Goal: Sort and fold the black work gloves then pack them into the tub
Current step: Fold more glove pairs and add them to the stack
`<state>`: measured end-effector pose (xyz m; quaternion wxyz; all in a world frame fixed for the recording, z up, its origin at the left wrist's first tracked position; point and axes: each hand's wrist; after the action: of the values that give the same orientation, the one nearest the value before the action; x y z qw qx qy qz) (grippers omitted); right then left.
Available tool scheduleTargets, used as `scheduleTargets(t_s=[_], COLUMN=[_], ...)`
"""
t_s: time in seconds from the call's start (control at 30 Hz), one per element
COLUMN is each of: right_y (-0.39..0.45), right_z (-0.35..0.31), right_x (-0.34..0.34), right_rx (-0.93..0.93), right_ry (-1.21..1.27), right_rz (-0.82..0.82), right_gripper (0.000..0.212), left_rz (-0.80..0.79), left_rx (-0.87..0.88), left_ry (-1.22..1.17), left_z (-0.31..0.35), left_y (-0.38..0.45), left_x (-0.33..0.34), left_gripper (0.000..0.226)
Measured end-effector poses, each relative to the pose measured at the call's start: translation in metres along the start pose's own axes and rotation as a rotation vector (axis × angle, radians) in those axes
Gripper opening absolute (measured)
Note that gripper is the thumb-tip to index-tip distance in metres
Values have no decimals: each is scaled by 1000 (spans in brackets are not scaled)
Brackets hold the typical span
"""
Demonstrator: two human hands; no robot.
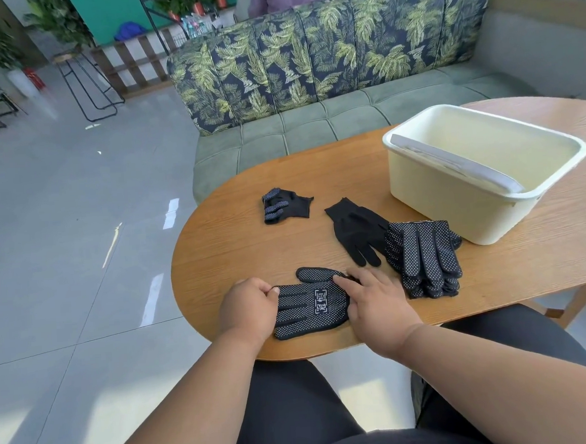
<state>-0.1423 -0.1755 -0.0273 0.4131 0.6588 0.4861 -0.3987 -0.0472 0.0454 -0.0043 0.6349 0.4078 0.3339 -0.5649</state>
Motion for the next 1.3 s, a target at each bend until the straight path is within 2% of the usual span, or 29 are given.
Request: scheduleTargets(t_s=[0.17, 0.37, 0.5, 0.6, 0.83, 0.97, 1.07, 1.3], right_y=[-1, -2, -1, -2, -1, -2, -2, -2], right_z=[1, -2, -2, -2, -2, -2, -1, -2], right_x=[-1, -3, -5, -3, -5, -5, -4, -5], right_rx=[-1, 6, 6, 5, -2, -2, -6, -7], right_ry=[-3, -8, -12, -8, -23, -18, -23, -30], right_rz=[1, 6, -5, 4, -24, -22, -30, -30], right_gripper=[55, 55, 56, 56, 56, 62, 62, 62], left_rz=[-51, -35, -89, -82, -45, -111, -80, 7], left_rx=[-20, -124, -176, -141, 114, 125, 121, 140], left_ry=[4, -255, -368, -321, -124, -20, -29, -68], left_z=[6, 6, 2, 4, 36, 45, 46, 46], left_y=[6, 10, 12, 14, 22, 23, 22, 21], left_x=[-2, 0, 0, -1, 6, 18, 25, 27], left_gripper=[19, 2, 4, 2, 12, 19, 13, 15])
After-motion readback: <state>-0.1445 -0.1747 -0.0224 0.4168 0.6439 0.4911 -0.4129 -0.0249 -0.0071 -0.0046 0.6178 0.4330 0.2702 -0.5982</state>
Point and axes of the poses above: each hand's wrist, its own y-axis towards the middle knuckle, its own x-axis out of the palm, z = x × y, and after that the axes turned 12 degrees about z, right-handed
